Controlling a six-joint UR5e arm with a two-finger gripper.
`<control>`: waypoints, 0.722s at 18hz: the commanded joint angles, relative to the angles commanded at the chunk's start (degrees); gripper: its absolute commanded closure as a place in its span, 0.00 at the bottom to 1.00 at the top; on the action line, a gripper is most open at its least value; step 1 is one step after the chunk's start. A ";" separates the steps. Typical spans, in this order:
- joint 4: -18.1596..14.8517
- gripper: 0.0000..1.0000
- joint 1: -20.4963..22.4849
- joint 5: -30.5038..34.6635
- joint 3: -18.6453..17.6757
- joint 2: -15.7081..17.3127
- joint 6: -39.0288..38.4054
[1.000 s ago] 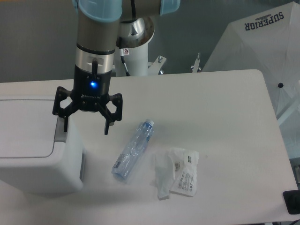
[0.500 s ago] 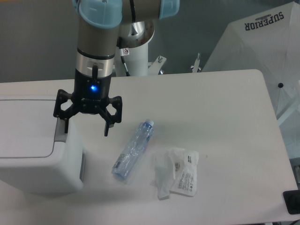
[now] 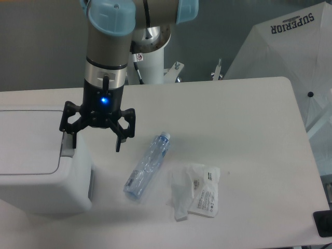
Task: Open the trash can
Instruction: 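Push the trash can lid with the gripper to swing it open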
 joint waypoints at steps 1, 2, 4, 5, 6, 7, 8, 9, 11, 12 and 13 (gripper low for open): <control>0.00 0.00 0.00 0.00 0.00 0.00 0.00; 0.00 0.00 0.00 0.00 0.00 0.00 0.00; 0.09 0.00 0.00 -0.09 0.00 0.00 0.00; 0.17 0.00 0.00 -0.09 0.17 0.09 0.09; 0.18 0.00 0.00 -0.09 1.13 0.17 0.17; 0.35 0.00 0.09 -0.09 2.62 0.26 0.18; 0.53 0.00 0.17 0.00 4.12 0.18 0.09; 0.53 0.00 0.78 0.00 5.35 0.18 0.17; 0.79 0.00 2.98 0.17 7.37 0.09 0.26; 0.70 0.00 3.68 1.48 8.51 0.00 0.44; 0.62 0.00 4.04 3.93 9.31 0.00 1.40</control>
